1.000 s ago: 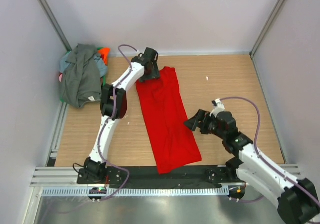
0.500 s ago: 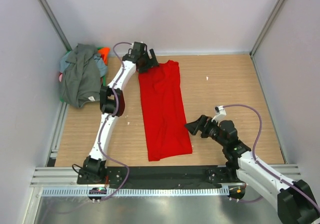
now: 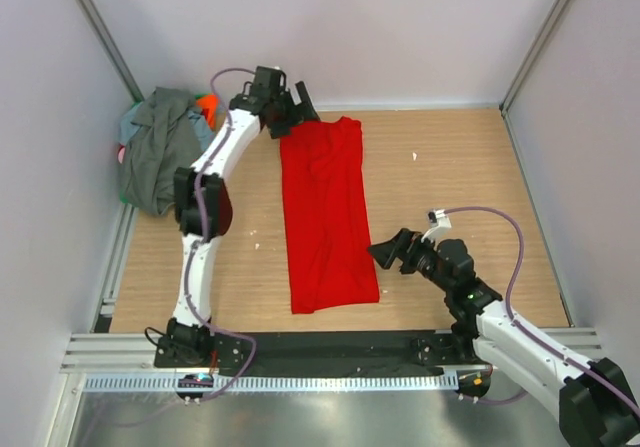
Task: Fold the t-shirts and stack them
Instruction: Fold the tshirt
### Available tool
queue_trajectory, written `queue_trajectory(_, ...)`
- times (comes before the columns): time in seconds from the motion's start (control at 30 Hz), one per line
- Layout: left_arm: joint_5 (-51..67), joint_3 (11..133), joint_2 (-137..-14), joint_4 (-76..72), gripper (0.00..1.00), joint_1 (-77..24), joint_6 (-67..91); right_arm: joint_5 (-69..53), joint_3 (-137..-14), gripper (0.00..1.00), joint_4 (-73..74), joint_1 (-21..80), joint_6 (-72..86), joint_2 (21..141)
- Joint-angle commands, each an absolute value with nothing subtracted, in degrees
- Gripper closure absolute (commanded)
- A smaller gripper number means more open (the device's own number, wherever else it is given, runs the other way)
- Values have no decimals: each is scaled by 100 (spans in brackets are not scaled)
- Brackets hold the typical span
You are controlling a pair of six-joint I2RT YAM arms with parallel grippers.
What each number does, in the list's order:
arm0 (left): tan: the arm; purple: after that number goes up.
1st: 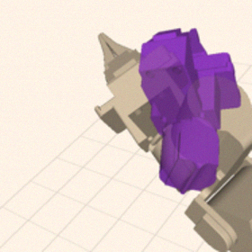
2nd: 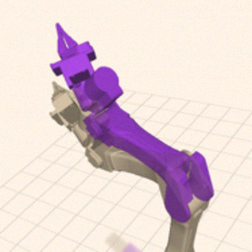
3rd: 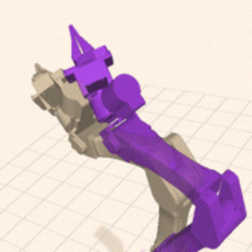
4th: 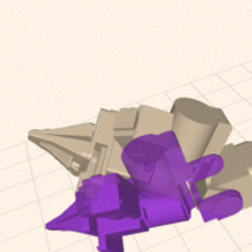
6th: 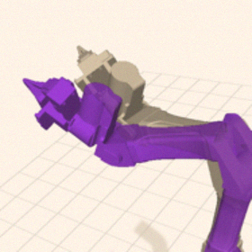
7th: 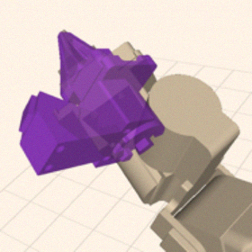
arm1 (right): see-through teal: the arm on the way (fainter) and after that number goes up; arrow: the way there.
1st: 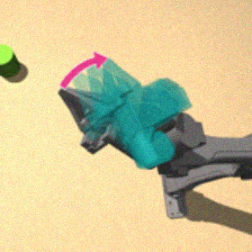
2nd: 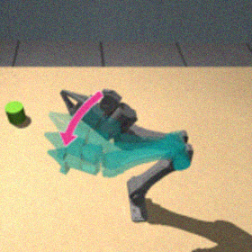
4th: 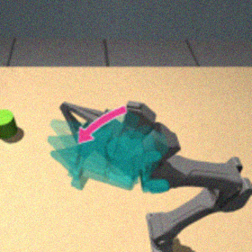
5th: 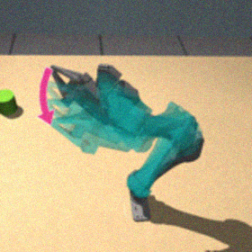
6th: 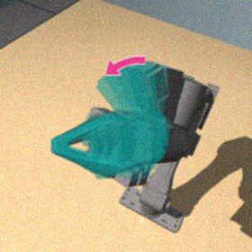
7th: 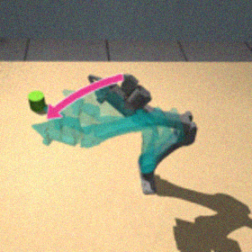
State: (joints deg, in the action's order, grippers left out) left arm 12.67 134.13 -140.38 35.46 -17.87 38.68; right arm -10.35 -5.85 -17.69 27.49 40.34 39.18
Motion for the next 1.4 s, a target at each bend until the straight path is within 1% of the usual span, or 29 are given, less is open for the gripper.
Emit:
queue_trajectory(0.0,836,12879,-11372,4373,0,-1846,3744,-225,-1290,2,-746,3119,3692,3666)
queue_trajectory(0.03,687,12145,-11025,4525,0,-1846,3762,-28,-1483,2,-390,3251,3631,3630)
queue_trajectory(0.07,494,11694,-10595,4605,0,-1881,3753,296,-1894,2,-39,3417,3595,3604)
queue_trajectory(0.1,370,11220,-10234,4692,0,-1907,3770,482,-2116,5,783,3480,3612,3612)
queue_trajectory(0.13,247,10206,-9482,4702,0,-2020,3814,831,-2336,7,1130,3515,3673,3630)
queue_trajectory(0.17,176,9691,-9135,4702,1,-2100,3849,965,-2703,8,1456,3550,3761,3665)
queue_trajectory(0.2,37,9190,-8819,4693,2,-2188,3945,1089,-2864,16,2112,3603,4005,3717)
queue_trajectory(0.23,35,8227,-8163,4667,4,-2371,4033,1290,-3135,19,2405,3621,4147,3900)
queue_trajectory(0.3,-191,7326,-7597,4536,8,-2592,4418,1292,-3295,28,3072,3673,4524,4121)
queue_trajectory(0.33,-202,6512,-7141,4483,9,-2828,4577,1275,-3339,30,3224,3709,4639,4244)
queue_trajectory(0.4,-272,5830,-6726,4325,12,-3075,4963,1222,-3287,30,3540,3831,4955,4455)
queue_trajectory(0.43,-316,5314,-6584,4316,14,-3285,5079,1248,-3174,30,3612,3884,5044,4473)
queue_trajectory(0.5,-395,4715,-6285,4175,18,-3471,5342,1344,-3059,30,3787,3955,5167,4404)
queue_trajectory(0.6,-386,4238,-6240,4008,22,-3796,5519,1293,-2822,30,3780,3981,5326,4237)
queue_trajectory(0.67,-396,4018,-6293,3790,22,-4069,5677,1082,-2611,31,3622,3990,5414,4228)
queue_trajectory(0.7,-404,3799,-6310,3710,23,-4148,5739,785,-2515,33,3360,3999,5449,4262)
queue_trajectory(0.8,-247,3264,-6354,3201,25,-4376,6037,502,-2154,40,2990,4139,5642,4367)
queue_trajectory(0.93,-44,2664,-6372,2453,28,-4675,6433,475,-1864,41,2752,4377,5827,4500)
queue_trajectory(1.1,-272,2558,-6626,2092,30,-5202,6802,387,-1626,41,2331,4526,5968,4658)
queue_trajectory(1.17,-264,2584,-6916,1900,31,-5325,6864,273,-1565,41,2163,4544,5985,4859)
queue_trajectory(1.3,-351,2733,-7391,1775,39,-5633,7022,307,-1626,42,2048,4658,5976,5115)
queue_trajectory(1.33,-369,2751,-7487,1758,41,-5669,7049,316,-1643,46,2039,4684,5968,5115)
queue_trajectory(1.37,-387,2760,-7523,1749,46,-5704,7075,308,-1644,49,2048,4693,5976,5107)
